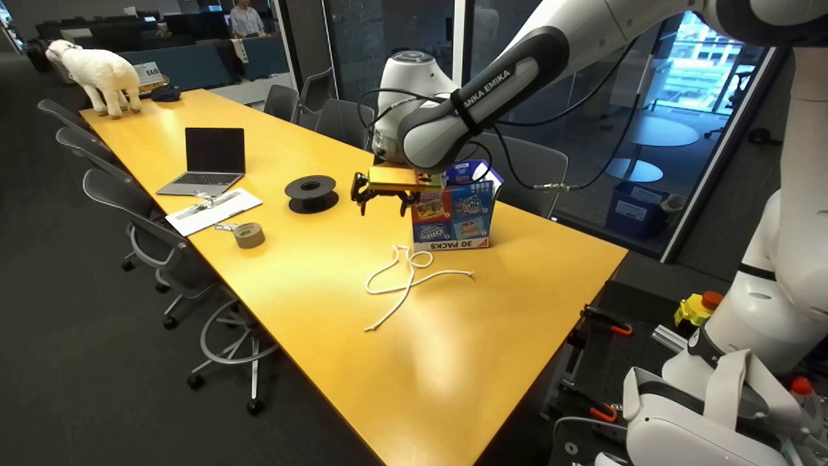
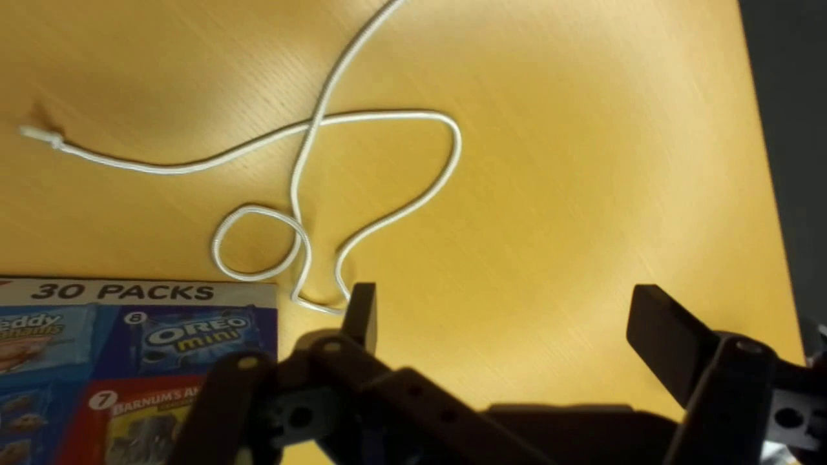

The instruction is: Pick up the ropes from the table and put them in the box

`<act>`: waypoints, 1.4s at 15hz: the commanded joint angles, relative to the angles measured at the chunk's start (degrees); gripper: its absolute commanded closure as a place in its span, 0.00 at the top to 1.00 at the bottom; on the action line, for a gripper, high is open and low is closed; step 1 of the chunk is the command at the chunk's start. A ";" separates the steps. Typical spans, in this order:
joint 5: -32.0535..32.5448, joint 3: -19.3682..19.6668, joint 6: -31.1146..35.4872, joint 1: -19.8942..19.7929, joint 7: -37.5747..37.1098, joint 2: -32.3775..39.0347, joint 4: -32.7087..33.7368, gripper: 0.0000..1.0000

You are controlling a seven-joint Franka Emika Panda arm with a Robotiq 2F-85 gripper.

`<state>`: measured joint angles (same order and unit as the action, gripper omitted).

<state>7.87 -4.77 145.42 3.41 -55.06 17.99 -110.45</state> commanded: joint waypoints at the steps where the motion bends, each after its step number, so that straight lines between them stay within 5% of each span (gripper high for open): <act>1: 2.57 4.28 -4.68 3.75 1.99 6.74 5.91 1.00; 9: 4.50 10.30 -4.48 7.32 2.51 19.83 13.23 1.00; 21: -1.43 12.69 1.26 4.99 2.40 30.72 19.32 1.00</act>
<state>9.47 7.76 144.19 9.04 -53.17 45.77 -94.22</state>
